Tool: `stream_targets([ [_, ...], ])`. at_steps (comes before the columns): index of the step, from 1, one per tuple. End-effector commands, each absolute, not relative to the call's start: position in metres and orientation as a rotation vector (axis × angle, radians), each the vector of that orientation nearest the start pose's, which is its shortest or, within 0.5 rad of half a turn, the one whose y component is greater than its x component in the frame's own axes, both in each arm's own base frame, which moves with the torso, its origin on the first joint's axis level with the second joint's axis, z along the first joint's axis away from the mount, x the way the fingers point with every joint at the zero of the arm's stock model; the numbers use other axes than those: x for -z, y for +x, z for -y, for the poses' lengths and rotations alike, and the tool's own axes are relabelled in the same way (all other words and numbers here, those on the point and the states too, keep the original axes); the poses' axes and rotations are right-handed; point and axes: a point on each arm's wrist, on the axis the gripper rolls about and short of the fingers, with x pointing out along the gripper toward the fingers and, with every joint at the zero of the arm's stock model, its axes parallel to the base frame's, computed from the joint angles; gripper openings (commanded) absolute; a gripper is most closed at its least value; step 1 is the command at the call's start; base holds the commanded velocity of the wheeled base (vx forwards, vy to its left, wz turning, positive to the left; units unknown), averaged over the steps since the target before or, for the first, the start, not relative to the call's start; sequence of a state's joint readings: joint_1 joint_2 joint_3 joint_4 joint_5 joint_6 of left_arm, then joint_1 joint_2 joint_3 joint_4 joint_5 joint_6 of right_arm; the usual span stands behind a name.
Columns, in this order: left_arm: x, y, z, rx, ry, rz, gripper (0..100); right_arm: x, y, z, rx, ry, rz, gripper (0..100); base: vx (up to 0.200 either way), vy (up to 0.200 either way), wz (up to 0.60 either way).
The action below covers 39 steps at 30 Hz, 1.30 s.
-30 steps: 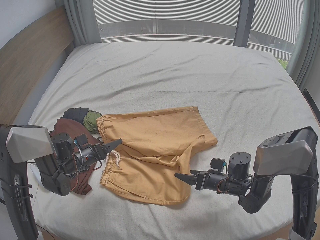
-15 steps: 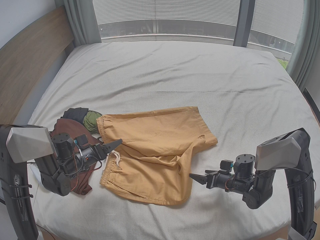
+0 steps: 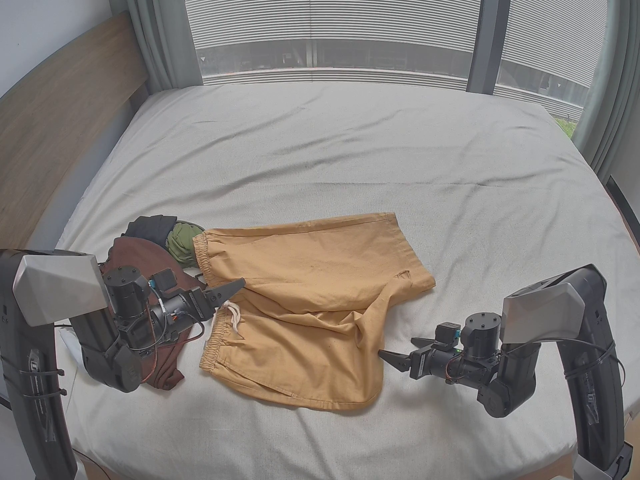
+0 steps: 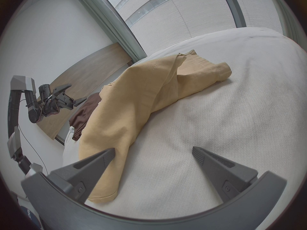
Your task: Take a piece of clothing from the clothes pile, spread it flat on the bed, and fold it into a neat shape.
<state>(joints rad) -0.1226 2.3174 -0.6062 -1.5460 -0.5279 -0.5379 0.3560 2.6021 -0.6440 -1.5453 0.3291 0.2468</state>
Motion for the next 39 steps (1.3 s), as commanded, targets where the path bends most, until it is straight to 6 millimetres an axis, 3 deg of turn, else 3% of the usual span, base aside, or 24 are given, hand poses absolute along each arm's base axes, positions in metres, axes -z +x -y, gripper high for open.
stream_targets([
  [1, -0.02, 0.348, 0.054, 0.589, -0.552, -0.336, 100, 0.083, 0.334, -0.125, -0.599, 0.228, -0.504, 100, 0.0, 0.0, 0.0],
  [7, -0.02, 0.348, 0.054, 0.59, -0.552, -0.335, 100, 0.083, 0.339, -0.105, -0.548, 0.215, -0.494, 100, 0.0, 0.0, 0.0],
  [12, -0.02, 0.348, 0.054, 0.59, -0.552, -0.335, 100, 0.084, 0.339, -0.106, -0.554, 0.21, -0.491, 100, 0.0, 0.0, 0.0],
  [20, -0.02, 0.348, 0.054, 0.588, -0.552, -0.334, 100, 0.091, 0.334, -0.142, -0.654, 0.178, -0.488, 100, 0.0, 0.0, 0.0],
  [27, -0.02, 0.348, 0.054, 0.588, -0.552, -0.336, 100, 0.081, 0.32, -0.182, -0.771, 0.166, -0.47, 100, 0.0, 0.0, 0.0],
  [31, -0.019, 0.348, 0.054, 0.587, -0.553, -0.339, 100, 0.065, 0.32, -0.195, -0.807, 0.184, -0.425, 100, 0.0, 0.0, 0.0],
  [39, -0.018, 0.348, 0.053, 0.586, -0.555, -0.342, 100, 0.057, 0.328, -0.208, -0.811, 0.302, -0.412, 100, 0.0, 0.0, 0.0],
])
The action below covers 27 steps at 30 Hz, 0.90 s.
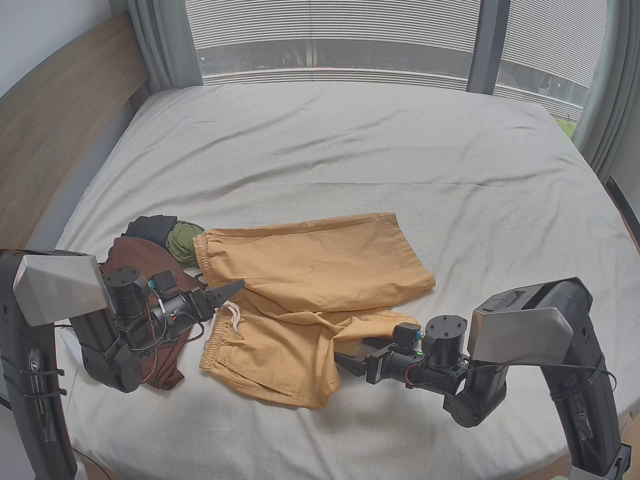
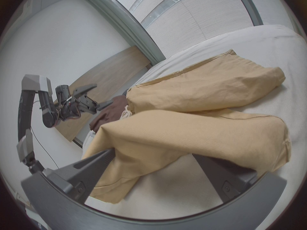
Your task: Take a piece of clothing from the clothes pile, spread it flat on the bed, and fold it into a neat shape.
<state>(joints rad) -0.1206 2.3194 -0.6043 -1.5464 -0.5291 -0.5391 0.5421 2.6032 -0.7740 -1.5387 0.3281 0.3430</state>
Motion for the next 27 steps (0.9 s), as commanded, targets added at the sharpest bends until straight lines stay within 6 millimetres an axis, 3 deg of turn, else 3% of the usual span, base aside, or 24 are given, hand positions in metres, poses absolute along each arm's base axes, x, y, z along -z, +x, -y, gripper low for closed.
stream_targets([
  [1, -0.017, 0.348, 0.054, 0.587, -0.555, -0.346, 100, 0.056, 0.331, -0.206, -0.804, 0.303, -0.402, 100, 0.0, 0.0, 0.0],
  [11, -0.015, 0.348, 0.054, 0.587, -0.556, -0.351, 100, 0.051, 0.353, -0.182, -0.731, 0.322, -0.356, 100, 0.0, 0.0, 0.0],
  [20, -0.015, 0.348, 0.054, 0.587, -0.556, -0.351, 100, 0.043, 0.37, -0.193, -0.753, 0.329, -0.291, 100, 0.0, 0.0, 0.0],
  [27, -0.015, 0.349, 0.053, 0.583, -0.556, -0.348, 100, 0.041, 0.38, -0.213, -0.783, 0.386, -0.293, 100, 0.0, 0.0, 0.0],
])
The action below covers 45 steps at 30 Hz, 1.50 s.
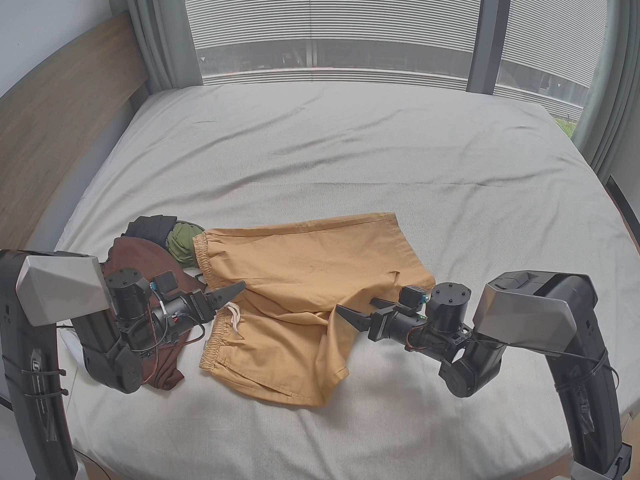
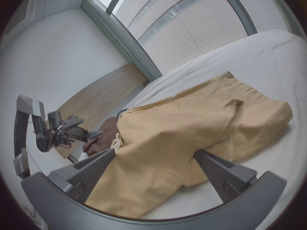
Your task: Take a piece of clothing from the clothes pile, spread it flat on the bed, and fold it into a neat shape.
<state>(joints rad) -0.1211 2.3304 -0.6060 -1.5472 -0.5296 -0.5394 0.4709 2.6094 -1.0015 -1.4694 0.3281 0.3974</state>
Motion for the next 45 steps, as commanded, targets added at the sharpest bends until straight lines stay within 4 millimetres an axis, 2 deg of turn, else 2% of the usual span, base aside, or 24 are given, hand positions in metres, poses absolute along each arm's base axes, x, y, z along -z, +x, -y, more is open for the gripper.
stream_targets([
  [1, -0.016, 0.349, 0.053, 0.583, -0.556, -0.346, 100, 0.041, 0.378, -0.217, -0.793, 0.396, -0.297, 100, 0.0, 0.0, 0.0],
  [6, -0.016, 0.349, 0.053, 0.583, -0.556, -0.346, 100, 0.052, 0.373, -0.226, -0.81, 0.407, -0.327, 100, 0.0, 0.0, 0.0],
  [12, -0.016, 0.349, 0.053, 0.583, -0.556, -0.346, 100, 0.057, 0.373, -0.226, -0.809, 0.409, -0.325, 100, 0.0, 0.0, 0.0],
  [15, -0.015, 0.349, 0.053, 0.583, -0.556, -0.348, 100, 0.055, 0.373, -0.219, -0.797, 0.413, -0.303, 100, 0.0, 0.0, 0.0],
  [19, -0.016, 0.348, 0.053, 0.585, -0.556, -0.347, 100, 0.057, 0.369, -0.199, -0.753, 0.414, -0.334, 100, 0.0, 0.0, 0.0],
  [24, -0.016, 0.348, 0.053, 0.585, -0.556, -0.347, 100, 0.063, 0.359, -0.189, -0.73, 0.412, -0.391, 100, 0.0, 0.0, 0.0],
  [44, -0.015, 0.348, 0.054, 0.586, -0.556, -0.349, 100, 0.066, 0.358, -0.195, -0.734, 0.494, -0.425, 100, 0.0, 0.0, 0.0],
  [45, -0.015, 0.348, 0.054, 0.586, -0.556, -0.349, 100, 0.066, 0.358, -0.195, -0.734, 0.494, -0.425, 0, 0.0, 0.0, 0.0],
])
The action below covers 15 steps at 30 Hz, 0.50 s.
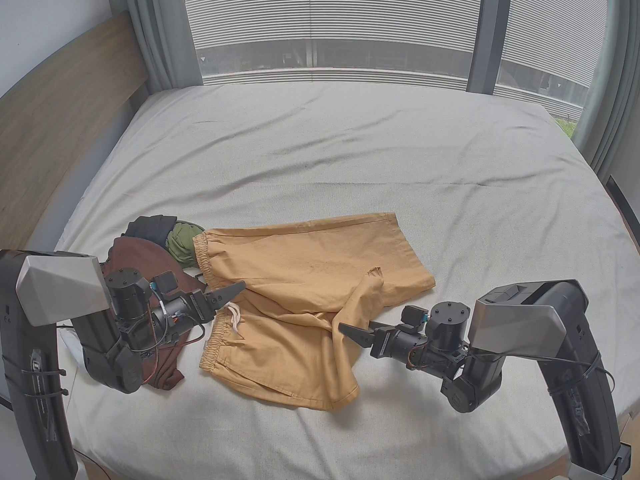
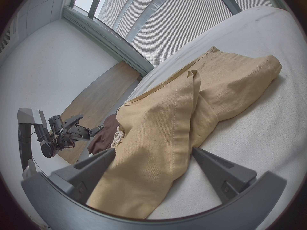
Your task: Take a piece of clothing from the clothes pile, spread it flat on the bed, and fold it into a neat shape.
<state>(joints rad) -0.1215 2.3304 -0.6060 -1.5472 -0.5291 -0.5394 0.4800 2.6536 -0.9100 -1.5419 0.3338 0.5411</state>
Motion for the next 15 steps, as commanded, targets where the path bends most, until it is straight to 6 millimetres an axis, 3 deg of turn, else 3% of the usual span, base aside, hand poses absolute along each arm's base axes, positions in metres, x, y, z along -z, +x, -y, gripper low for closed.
stream_targets([
  [1, -0.015, 0.348, 0.054, 0.586, -0.556, -0.349, 100, 0.066, 0.358, -0.195, -0.733, 0.494, -0.426, 0, 0.0, 0.0, 0.0],
  [9, -0.015, 0.348, 0.054, 0.585, -0.556, -0.35, 100, 0.063, 0.355, -0.19, -0.724, 0.491, -0.429, 0, 0.0, 0.0, 0.0],
  [15, -0.017, 0.348, 0.054, 0.587, -0.555, -0.346, 100, 0.045, 0.347, -0.183, -0.714, 0.484, -0.422, 0, 0.0, 0.0, 0.0],
])
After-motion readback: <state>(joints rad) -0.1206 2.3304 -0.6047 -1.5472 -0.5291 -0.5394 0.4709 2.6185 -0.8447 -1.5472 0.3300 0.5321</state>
